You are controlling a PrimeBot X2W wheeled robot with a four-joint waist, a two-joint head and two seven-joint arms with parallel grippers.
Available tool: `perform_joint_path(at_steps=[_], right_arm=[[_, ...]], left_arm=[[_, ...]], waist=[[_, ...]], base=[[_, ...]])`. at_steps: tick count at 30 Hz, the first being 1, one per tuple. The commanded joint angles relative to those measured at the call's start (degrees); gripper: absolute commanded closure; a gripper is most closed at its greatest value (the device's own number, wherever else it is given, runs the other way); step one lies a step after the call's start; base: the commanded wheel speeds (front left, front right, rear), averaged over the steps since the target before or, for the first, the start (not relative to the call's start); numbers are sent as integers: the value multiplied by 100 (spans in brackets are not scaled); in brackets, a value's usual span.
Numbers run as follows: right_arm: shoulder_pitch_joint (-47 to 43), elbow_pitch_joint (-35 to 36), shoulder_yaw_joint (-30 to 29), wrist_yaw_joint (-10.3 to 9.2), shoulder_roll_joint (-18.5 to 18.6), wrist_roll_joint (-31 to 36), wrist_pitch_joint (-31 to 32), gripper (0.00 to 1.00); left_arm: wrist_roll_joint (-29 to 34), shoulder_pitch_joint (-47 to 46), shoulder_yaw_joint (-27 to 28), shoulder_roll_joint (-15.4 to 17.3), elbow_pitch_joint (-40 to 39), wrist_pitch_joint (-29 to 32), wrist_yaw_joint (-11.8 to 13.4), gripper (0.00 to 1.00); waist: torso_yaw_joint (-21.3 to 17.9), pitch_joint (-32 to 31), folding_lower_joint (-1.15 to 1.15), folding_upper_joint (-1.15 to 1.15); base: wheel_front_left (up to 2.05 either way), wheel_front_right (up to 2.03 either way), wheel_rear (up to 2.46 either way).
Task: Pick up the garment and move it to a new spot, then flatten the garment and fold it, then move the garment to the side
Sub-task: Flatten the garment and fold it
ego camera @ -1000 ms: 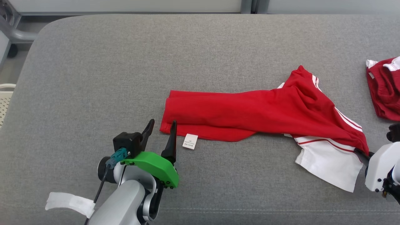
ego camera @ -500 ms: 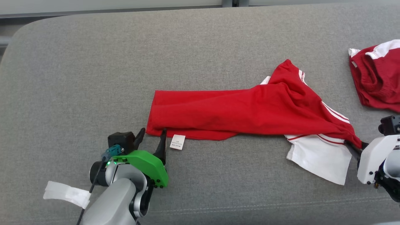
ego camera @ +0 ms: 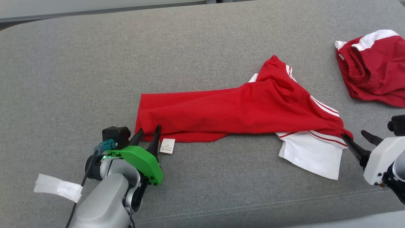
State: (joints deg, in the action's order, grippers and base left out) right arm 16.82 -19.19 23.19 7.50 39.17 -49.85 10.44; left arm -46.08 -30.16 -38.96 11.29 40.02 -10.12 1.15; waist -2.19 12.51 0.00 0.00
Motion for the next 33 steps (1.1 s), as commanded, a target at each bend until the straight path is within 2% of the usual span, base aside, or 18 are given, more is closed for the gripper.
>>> perform_joint_path(at_steps=[1,6,12,17,22,25,30,33], right_arm=[[-39,28,-2,-3,39,-58,-84,0],[-111,55,5,-3,38,-80,-281,0],[-187,151,63,-3,-3,-126,-305,0],[-272,234,98,-3,-25,-131,-256,0],[-291,291,108,-3,-74,-107,-227,0],[-264,322,148,-3,-124,-74,-214,0],[-111,364,247,-3,-188,-35,-171,0],[4,383,348,-3,-219,-46,-165,0]], left_arm=[[30,-52,-25,39,-32,-34,-63,98],[7,51,-66,8,-285,-109,-163,100],[-133,212,12,265,-906,188,19,100],[-300,582,168,829,-1923,703,370,100],[-530,1164,295,1569,-3169,1455,795,100],[-649,1464,333,1928,-3640,1862,1045,100],[-895,1585,410,1942,-3673,2085,1157,100],[-1019,1404,457,1763,-3389,2048,1046,100]], waist=[[13,-16,0,0],[137,-93,0,0],[392,-224,0,0],[561,-319,0,0],[638,-335,0,0],[625,-281,0,0],[498,-164,0,0],[360,-76,0,0]], base=[[0,0,0],[0,0,0],[0,0,0],[0,0,0],[0,0,0],[0,0,0],[0,0,0],[0,0,0]])
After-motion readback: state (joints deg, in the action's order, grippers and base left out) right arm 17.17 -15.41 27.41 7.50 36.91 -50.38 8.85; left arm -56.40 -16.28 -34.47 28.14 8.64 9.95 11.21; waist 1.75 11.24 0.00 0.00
